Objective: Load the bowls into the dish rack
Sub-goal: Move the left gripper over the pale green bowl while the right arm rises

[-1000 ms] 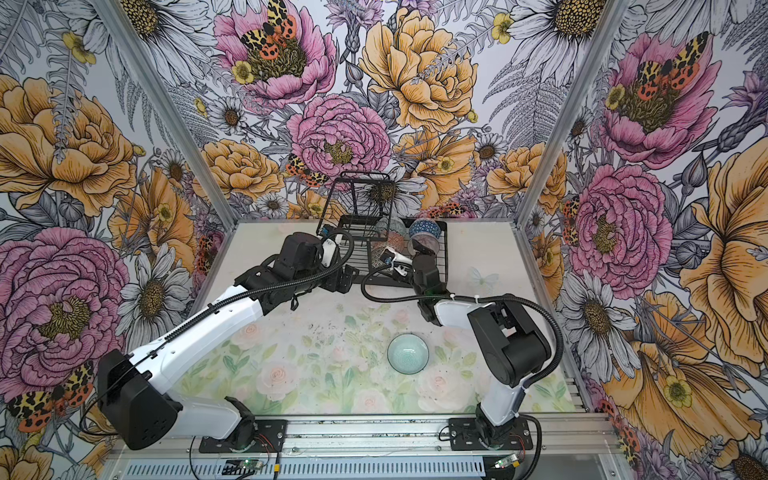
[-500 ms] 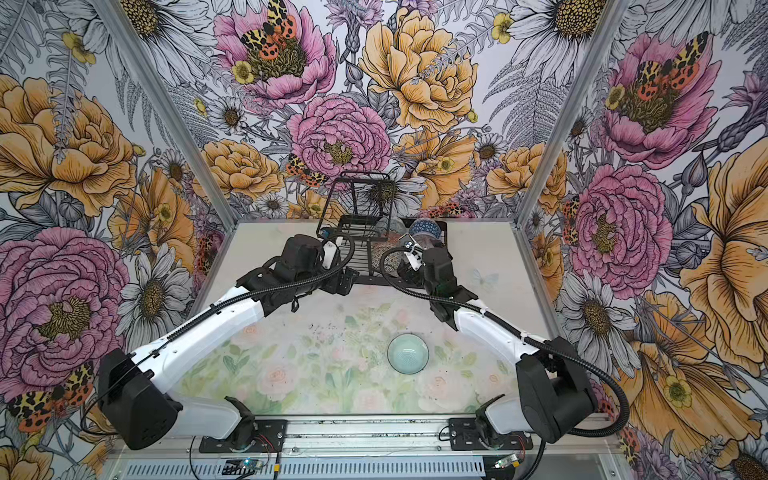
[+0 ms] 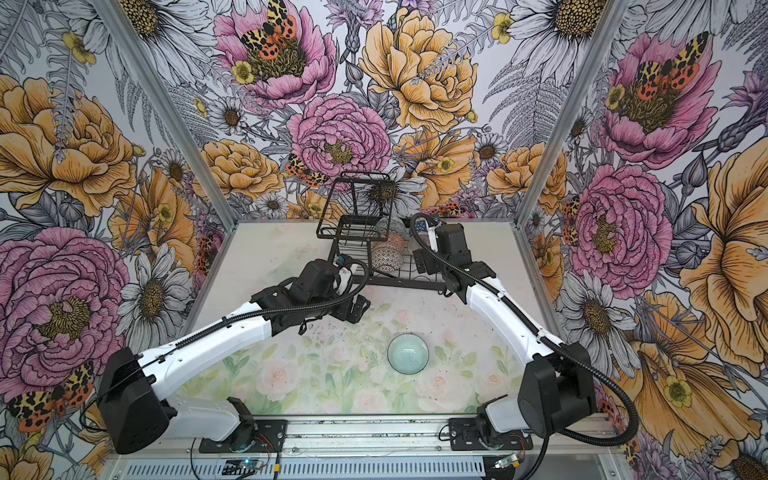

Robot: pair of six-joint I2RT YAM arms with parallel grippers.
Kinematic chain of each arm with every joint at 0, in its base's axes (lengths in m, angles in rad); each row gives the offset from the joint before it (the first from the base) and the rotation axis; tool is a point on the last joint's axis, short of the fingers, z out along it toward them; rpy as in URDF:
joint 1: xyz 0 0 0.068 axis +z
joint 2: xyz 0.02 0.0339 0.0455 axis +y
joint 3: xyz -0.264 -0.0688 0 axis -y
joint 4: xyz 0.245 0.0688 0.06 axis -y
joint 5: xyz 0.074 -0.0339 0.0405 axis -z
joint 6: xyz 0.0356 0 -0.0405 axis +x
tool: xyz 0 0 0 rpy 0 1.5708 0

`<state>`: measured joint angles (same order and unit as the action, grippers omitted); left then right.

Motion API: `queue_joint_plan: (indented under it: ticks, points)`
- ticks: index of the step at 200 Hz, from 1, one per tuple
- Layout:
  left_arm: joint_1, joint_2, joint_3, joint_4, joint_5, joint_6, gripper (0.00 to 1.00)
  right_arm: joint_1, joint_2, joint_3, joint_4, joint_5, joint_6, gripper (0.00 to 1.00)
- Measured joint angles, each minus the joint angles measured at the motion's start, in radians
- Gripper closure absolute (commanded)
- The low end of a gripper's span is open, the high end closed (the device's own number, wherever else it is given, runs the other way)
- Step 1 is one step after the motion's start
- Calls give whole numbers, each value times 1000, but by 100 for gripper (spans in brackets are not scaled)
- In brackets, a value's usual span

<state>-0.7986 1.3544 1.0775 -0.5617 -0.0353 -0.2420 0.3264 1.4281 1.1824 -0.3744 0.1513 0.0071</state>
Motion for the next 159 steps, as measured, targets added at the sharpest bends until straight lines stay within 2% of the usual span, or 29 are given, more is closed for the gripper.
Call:
queue_joint_plan:
  ticks: [38,72,159]
  points:
    - [-89,11,-31,-4,0,-68,1,-36,71,62,-50,-30,39,0]
    - [-151,83,-31,-3,7,-111,1,-48,107,90,-61,-56,50,0]
    - [-219,262,-29,30,89,-157,1,-48,113,92,-63,-97,48,0]
